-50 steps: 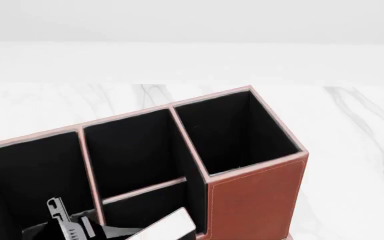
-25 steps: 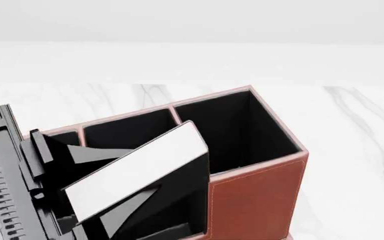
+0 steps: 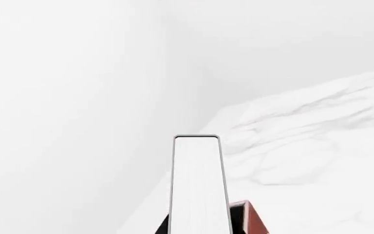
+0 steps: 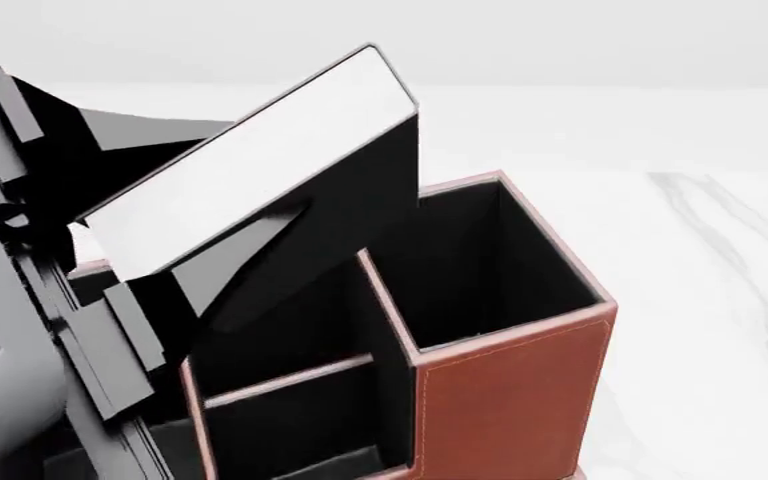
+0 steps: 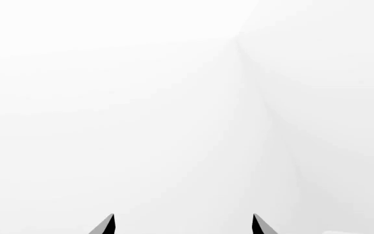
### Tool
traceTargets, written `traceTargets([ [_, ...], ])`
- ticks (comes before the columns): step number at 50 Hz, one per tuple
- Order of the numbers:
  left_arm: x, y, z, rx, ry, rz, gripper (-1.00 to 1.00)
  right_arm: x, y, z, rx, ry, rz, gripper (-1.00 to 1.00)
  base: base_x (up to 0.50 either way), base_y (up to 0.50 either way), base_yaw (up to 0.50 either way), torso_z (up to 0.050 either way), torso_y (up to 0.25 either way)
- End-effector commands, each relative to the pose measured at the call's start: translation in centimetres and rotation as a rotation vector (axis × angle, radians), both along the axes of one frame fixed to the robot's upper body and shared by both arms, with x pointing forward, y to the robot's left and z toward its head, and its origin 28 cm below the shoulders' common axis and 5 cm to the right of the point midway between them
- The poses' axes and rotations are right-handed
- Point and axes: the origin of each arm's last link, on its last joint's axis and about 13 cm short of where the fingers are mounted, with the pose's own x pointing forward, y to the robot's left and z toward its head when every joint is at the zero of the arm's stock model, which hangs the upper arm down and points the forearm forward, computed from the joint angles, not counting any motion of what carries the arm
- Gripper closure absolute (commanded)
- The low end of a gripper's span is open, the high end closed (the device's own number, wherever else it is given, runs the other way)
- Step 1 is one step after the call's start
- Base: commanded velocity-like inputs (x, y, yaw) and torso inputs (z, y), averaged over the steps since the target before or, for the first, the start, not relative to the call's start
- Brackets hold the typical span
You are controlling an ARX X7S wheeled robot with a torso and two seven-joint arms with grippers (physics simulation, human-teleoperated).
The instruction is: Pick up the book and place it in the front compartment of the caddy.
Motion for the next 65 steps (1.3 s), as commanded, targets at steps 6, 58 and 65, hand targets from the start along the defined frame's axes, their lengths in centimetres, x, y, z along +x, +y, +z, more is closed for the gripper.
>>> traceTargets([
  [6,2.5,-0.6,0.8,0.106,-0.185,0.041,1.00,-0.1,0.3,-1.0,-0.039,0.000,-0.020,-1.00,0.00,0.00,0.00,0.000,0.002],
  [58,5.5,0.7,-0.8,0.078,-0.019,0.083,1.00,-1.7,0.2,-0.8,-0.022,-0.040,-0.030,-1.00,0.00,0.00,0.00,0.000,0.001],
  [65,5.6,1.2,-1.1,0.104,0.032,0.105,1.00,-1.7,0.1,-0.7,-0.022,-0.045,-0.031,-1.00,0.00,0.00,0.00,0.000,0.001],
])
